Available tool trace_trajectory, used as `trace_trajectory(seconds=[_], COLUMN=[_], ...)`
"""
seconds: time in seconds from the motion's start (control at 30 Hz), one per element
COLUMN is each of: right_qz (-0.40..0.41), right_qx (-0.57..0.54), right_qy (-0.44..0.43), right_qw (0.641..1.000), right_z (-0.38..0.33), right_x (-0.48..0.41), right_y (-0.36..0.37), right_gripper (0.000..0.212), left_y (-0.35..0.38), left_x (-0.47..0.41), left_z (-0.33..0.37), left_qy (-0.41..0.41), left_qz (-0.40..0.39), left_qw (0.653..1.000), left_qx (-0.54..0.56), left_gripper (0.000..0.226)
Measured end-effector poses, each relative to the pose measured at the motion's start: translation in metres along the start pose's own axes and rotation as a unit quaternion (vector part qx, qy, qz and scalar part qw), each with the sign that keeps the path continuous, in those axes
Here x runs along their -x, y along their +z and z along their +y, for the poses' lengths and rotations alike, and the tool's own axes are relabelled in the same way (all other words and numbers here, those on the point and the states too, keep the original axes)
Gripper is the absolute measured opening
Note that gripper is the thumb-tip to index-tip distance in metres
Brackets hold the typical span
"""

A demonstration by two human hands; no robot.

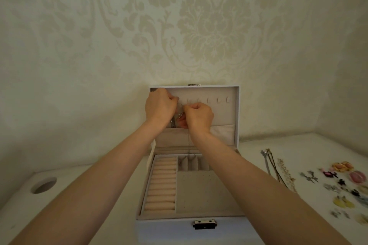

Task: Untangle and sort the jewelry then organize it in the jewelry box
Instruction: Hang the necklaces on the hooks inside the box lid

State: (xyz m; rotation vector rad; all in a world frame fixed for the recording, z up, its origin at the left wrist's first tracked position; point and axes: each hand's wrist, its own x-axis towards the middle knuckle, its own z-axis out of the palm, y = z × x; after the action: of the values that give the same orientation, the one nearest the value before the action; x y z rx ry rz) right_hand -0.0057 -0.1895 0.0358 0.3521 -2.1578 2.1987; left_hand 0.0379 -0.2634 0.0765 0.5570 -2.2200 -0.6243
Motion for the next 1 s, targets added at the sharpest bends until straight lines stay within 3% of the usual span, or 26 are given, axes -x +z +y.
trace_trajectory(seconds=[0.27, 0.33, 0.4, 0.5, 0.63, 1.0], right_qz=[-0.131, -0.151, -0.159, -0.174, -0.191, -0.193], right_qx=[-0.073, -0.082, -0.091, -0.080, -0.066, -0.020], right_qy=[0.053, 0.063, 0.074, 0.077, 0.089, 0.075], right_qw=[0.987, 0.983, 0.980, 0.979, 0.975, 0.978], right_z=[0.004, 0.006, 0.009, 0.014, 0.015, 0.016], right_x=[0.025, 0.030, 0.033, 0.036, 0.038, 0.035], right_y=[-0.025, -0.032, -0.037, -0.043, -0.048, -0.050], right_gripper=[0.006, 0.015, 0.021, 0.011, 0.009, 0.010], left_y=[-0.005, -0.005, -0.002, 0.007, 0.014, 0.014], left_x=[0.028, 0.041, 0.054, 0.064, 0.055, 0.042], left_z=[-0.016, -0.021, -0.025, -0.033, -0.032, -0.026], left_qy=[0.039, 0.073, 0.117, 0.153, 0.149, 0.155], left_qz=[0.024, 0.019, 0.003, 0.004, -0.003, 0.027], left_qw=[0.997, 0.995, 0.991, 0.986, 0.985, 0.982], left_qx=[-0.059, -0.062, -0.058, -0.063, -0.086, -0.105], left_gripper=[0.014, 0.012, 0.009, 0.013, 0.020, 0.014])
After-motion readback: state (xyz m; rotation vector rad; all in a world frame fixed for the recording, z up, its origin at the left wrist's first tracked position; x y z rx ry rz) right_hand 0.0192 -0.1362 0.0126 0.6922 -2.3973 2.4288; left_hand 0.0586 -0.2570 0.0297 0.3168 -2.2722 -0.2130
